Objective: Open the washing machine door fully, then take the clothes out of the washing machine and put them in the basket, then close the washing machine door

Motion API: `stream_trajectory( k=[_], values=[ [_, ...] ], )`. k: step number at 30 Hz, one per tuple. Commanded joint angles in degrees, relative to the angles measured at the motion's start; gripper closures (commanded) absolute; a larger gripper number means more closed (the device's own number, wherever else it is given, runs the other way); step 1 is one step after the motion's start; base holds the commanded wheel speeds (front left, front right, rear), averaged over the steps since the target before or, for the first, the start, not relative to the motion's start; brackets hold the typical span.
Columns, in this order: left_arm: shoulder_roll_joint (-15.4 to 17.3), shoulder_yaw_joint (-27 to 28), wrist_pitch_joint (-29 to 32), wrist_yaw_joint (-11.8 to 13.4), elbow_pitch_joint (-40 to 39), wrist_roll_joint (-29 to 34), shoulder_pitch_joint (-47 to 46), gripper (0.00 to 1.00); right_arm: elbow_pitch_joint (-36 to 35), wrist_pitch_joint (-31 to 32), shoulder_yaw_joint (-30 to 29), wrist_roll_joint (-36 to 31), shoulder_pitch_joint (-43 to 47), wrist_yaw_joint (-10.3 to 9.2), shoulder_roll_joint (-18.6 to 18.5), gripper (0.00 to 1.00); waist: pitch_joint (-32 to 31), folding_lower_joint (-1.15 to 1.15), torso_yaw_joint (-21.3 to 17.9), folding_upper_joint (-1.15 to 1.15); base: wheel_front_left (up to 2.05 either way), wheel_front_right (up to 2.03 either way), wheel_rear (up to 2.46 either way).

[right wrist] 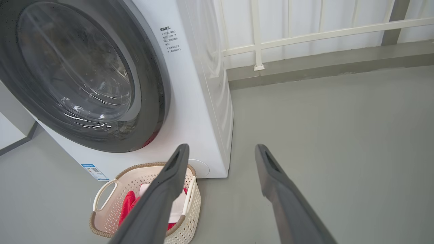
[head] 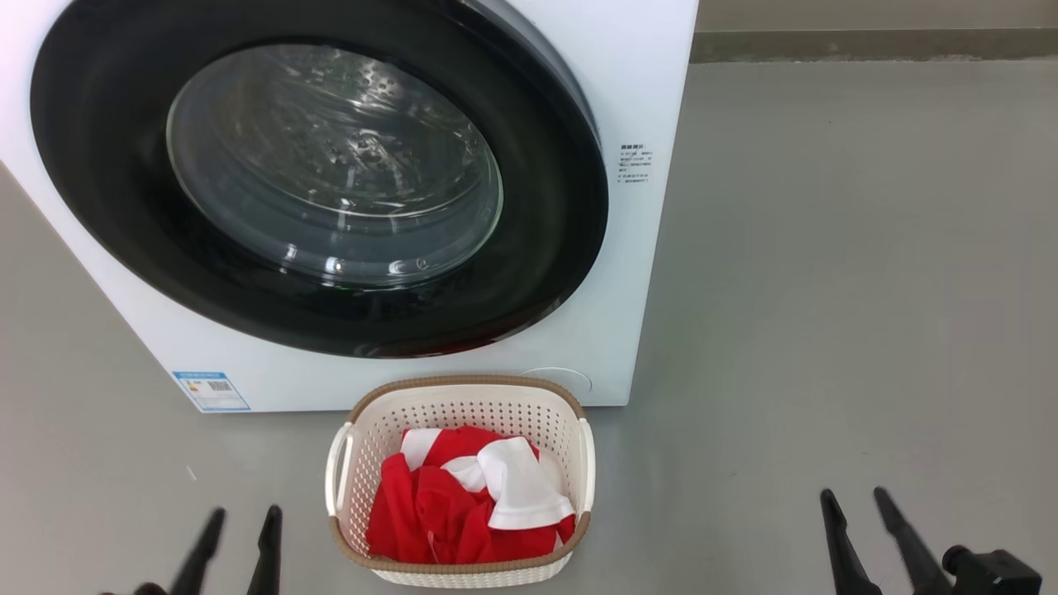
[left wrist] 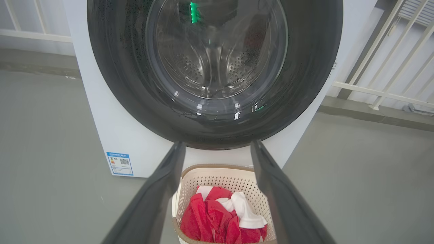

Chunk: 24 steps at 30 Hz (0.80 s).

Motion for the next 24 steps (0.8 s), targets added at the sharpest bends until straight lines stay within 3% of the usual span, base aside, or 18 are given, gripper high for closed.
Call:
stream_trajectory(
  k=[1, 4, 11, 14, 24],
  values=[
    [-0.1, -0.1, 0.1, 0.0, 0.2, -0.1, 0.0, 1.0, 0.2, 0.0, 0.0, 0.1, 0.0, 0.0, 0.1, 1.0, 0.0, 0.0, 0.0, 0.0, 0.0, 0.0, 0.0],
    [-1.7, -0.8, 0.2, 0.0, 2.6, 0.0, 0.7, 1.0, 2.8, 0.0, 0.2, 0.0, 0.1, 0.0, 0.7, 1.0, 0.0, 0.0, 0.0, 0.0, 0.0, 0.0, 0.0],
    [-2.1, -0.3, 1.4, 0.0, 2.4, -3.8, 0.2, 1.0, 2.4, 1.0, 0.1, 4.2, -0.6, 0.0, 0.5, 1.0, -0.2, 0.13, 0.0, 0.0, 0.0, 0.0, 0.0],
    [-2.2, -0.1, 1.9, 0.0, 2.4, -5.4, -0.1, 1.0, 2.4, 1.5, 0.1, 6.0, -0.9, 0.0, 0.4, 1.0, -0.1, 0.03, 0.0, 0.0, 0.0, 0.0, 0.0],
    [-2.7, 0.6, 3.4, 0.0, 2.3, -10.3, -0.9, 1.0, 2.3, 2.8, 0.1, 11.3, -2.1, -0.01, 0.1, 1.0, -0.1, 0.0, 0.0, 0.0, 0.0, 0.0, 0.0]
  ],
)
